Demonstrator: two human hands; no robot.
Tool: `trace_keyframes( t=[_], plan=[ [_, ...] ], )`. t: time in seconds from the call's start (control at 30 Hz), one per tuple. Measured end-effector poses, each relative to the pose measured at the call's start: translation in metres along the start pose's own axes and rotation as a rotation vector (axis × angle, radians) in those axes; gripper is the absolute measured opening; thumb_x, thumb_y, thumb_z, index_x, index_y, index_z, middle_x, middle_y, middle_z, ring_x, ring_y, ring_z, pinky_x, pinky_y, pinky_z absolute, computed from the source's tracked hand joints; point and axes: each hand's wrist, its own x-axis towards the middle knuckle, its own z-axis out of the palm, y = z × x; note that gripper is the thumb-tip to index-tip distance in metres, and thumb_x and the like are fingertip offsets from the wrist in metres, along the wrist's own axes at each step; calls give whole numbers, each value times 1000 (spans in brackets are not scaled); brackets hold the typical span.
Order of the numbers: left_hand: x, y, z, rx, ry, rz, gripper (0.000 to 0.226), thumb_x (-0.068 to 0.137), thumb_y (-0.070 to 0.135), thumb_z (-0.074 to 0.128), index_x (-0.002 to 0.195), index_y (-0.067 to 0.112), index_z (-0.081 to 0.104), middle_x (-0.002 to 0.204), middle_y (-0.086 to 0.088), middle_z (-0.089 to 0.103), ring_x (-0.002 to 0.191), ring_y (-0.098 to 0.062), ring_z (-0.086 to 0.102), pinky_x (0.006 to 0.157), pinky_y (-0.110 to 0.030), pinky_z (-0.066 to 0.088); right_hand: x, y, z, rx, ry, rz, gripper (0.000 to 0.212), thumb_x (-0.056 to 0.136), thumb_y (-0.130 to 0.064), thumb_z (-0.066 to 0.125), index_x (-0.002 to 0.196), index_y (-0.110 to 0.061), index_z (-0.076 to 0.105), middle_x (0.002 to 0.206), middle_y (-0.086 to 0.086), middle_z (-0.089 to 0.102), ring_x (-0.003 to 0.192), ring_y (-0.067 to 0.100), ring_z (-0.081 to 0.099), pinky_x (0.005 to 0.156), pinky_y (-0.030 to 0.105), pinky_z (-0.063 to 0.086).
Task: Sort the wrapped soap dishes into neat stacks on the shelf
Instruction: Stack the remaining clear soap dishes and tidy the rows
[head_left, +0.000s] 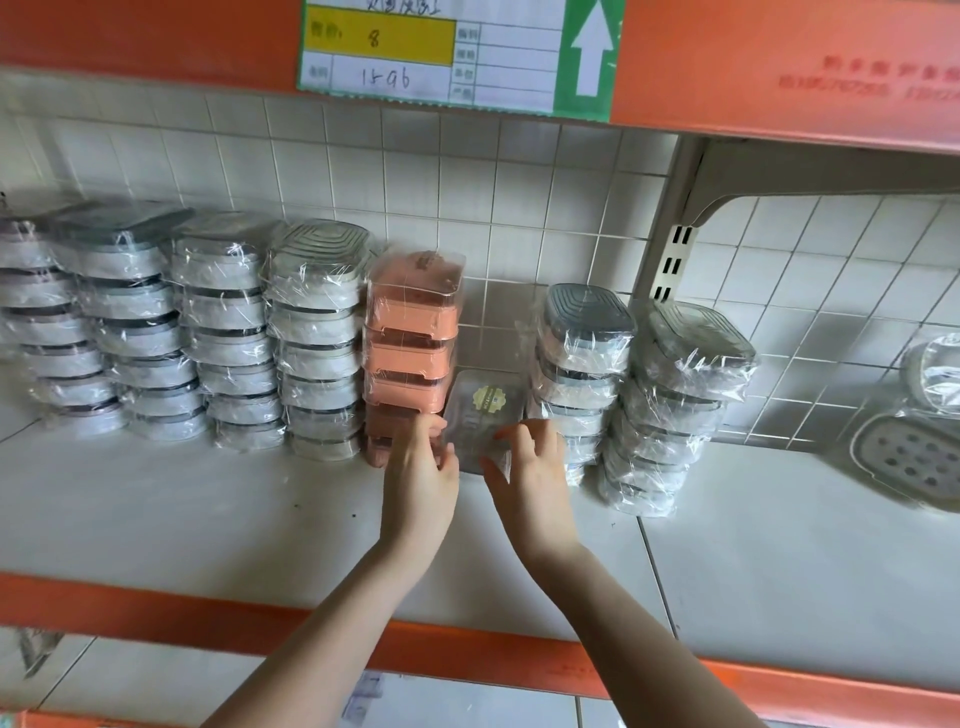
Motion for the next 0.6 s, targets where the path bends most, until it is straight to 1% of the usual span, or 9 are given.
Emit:
trace_keyframes(
  t=[0.03, 0.1, 0.2, 0.27, 0.3, 0.33, 0.43, 0.53, 0.6],
  plan=[
    [0, 0, 0, -32, 1, 4, 26, 80, -11, 58, 103, 1, 57, 93, -5, 55, 81, -19, 56, 74, -32, 51, 0, 1, 0, -5, 3, -6, 21, 79, 2, 65, 98, -5, 58, 102, 14, 49, 89, 34, 50, 79, 25, 36],
    [0, 0, 0, -68, 6, 18, 29, 79, -15, 55, 104, -2, 57, 93, -2, 52, 81, -15, 53, 75, -27, 50, 1, 3, 0, 0, 18, -11, 26, 77, 13, 58, 99, -2, 57, 101, 14, 47, 86, 36, 52, 78, 22, 34],
    [2, -4, 2, -77, -23, 50, 33, 78, -17, 54, 108, -1, 56, 93, -3, 55, 82, -10, 52, 76, -26, 48, 7, 3, 0, 19, 25, -8, 27, 79, 14, 52, 102, 1, 57, 101, 16, 49, 85, 37, 54, 76, 21, 34],
    [3, -7, 5, -80, -75, 35, 36, 79, -16, 52, 112, 0, 55, 99, -5, 58, 88, -12, 54, 80, -20, 47, 10, 2, 2, 20, 0, -29, 29, 79, 12, 50, 105, 2, 58, 105, 17, 52, 88, 37, 56, 78, 25, 39],
    [4, -8, 5, -86, -107, 14, 38, 80, -15, 51, 115, 1, 54, 103, -6, 58, 92, -14, 55, 83, -15, 45, 10, 2, 3, 11, -20, -42, 31, 78, 12, 50, 107, 2, 58, 108, 18, 53, 93, 38, 56, 79, 29, 43],
    [4, -8, 6, -93, -134, -2, 40, 81, -15, 49, 117, 2, 52, 107, -7, 58, 96, -16, 56, 86, -14, 43, 9, 2, 5, -2, -41, -50, 34, 77, 11, 49, 109, 3, 58, 113, 19, 53, 99, 39, 56, 82, 33, 46],
    [3, -13, 7, -99, -179, -1, 44, 82, -13, 47, 121, 4, 50, 115, -7, 56, 107, -22, 56, 95, -30, 45, 7, 0, 7, -49, -76, -71, 41, 75, 9, 46, 114, 4, 58, 121, 21, 54, 117, 39, 52, 94, 37, 48],
    [3, -16, 6, -75, -198, 21, 44, 81, -13, 48, 122, 4, 50, 120, -7, 56, 112, -24, 55, 98, -37, 44, 9, -4, 5, -106, -78, -85, 44, 74, 2, 35, 112, 4, 58, 117, 22, 57, 116, 40, 53, 95, 41, 49],
    [3, -17, 5, -67, -214, 15, 44, 81, -13, 49, 121, 4, 51, 123, -7, 56, 113, -24, 55, 99, -38, 44, 9, -5, 4, -126, -99, -84, 44, 71, 5, 40, 111, 6, 59, 116, 24, 58, 114, 43, 54, 92, 44, 50]
  ],
)
